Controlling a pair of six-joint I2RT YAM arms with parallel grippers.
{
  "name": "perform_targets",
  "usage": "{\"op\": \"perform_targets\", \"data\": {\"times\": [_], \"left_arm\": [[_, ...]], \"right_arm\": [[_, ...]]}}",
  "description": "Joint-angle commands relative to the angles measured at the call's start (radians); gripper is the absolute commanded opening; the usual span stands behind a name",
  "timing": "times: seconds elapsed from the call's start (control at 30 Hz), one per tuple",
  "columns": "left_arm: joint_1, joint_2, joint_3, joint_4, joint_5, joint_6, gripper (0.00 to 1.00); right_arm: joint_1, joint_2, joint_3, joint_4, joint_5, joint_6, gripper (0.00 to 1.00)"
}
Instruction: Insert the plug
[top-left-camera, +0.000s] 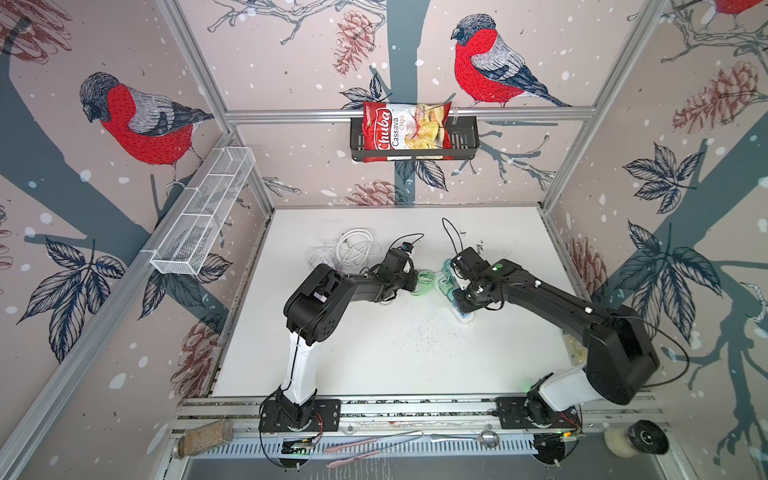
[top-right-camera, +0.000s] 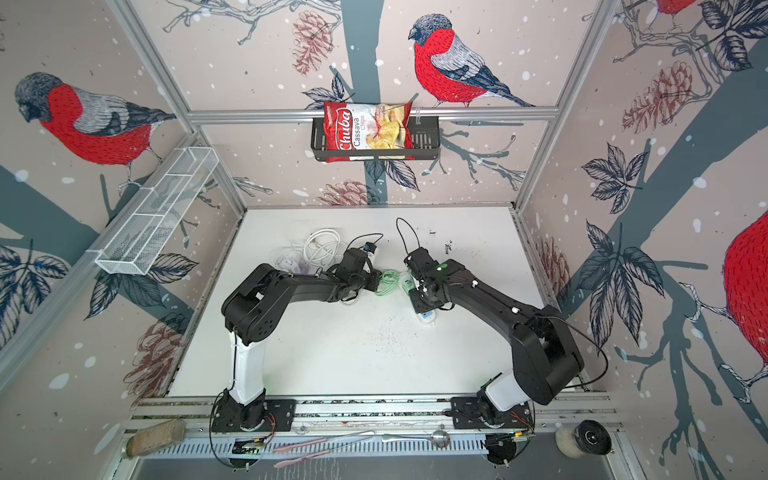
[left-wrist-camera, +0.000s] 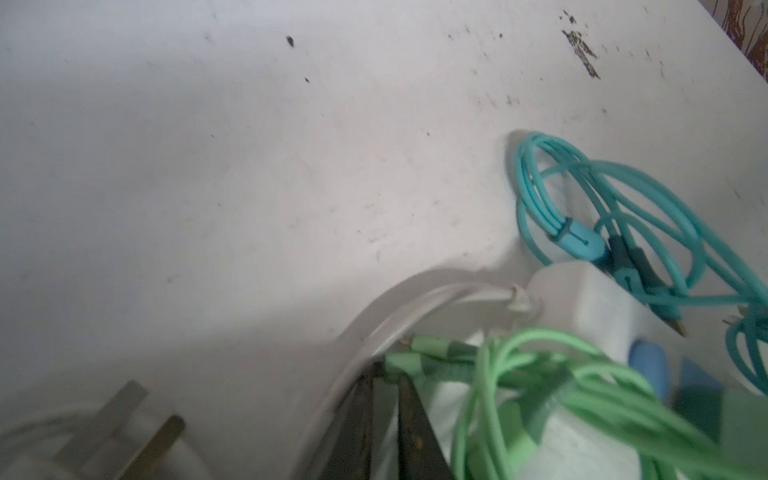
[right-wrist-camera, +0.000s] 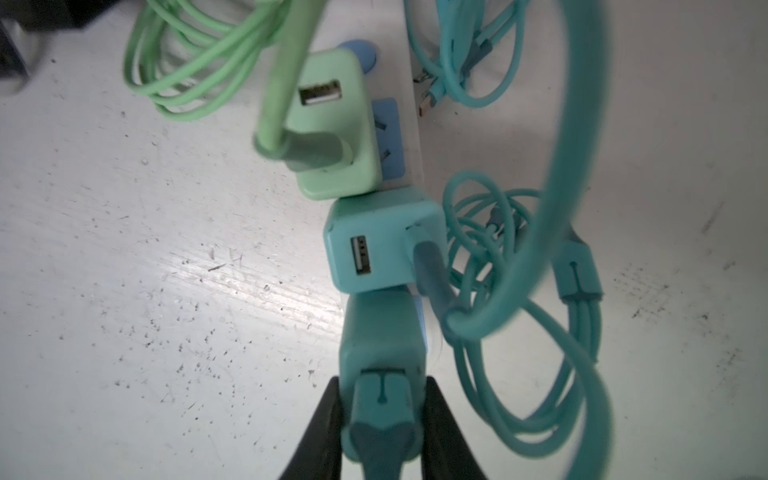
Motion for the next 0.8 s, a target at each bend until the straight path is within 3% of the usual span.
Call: {"op": "perform_targets", "data": {"times": [0.0,0.17,0.33,0.77], "left_arm": [[0.040,0.041,0.031,-0.058,0.006,0.025,0.15],[0.103,0.121,0.143,-0.093,0.092,0.051,0.15],[0.123,0.147,0.244,-0.143,0.100,0.080,0.16],[0.122,-0.015,0.134,-0.094,0.163,0.052,0.22]], "right_arm": [[-0.004,0.034,0.019,0.041,-0.019,-0.018,0.00],[-0.010,0.124,0.105,0.064,-0.027,-0.029,0.00],[-0.014,0.204,0.202,0.052,-0.025,-0.049,0.00],[-0.047,0.158,0.206,-0.012,-0.073,-0.065,0.00]]}}
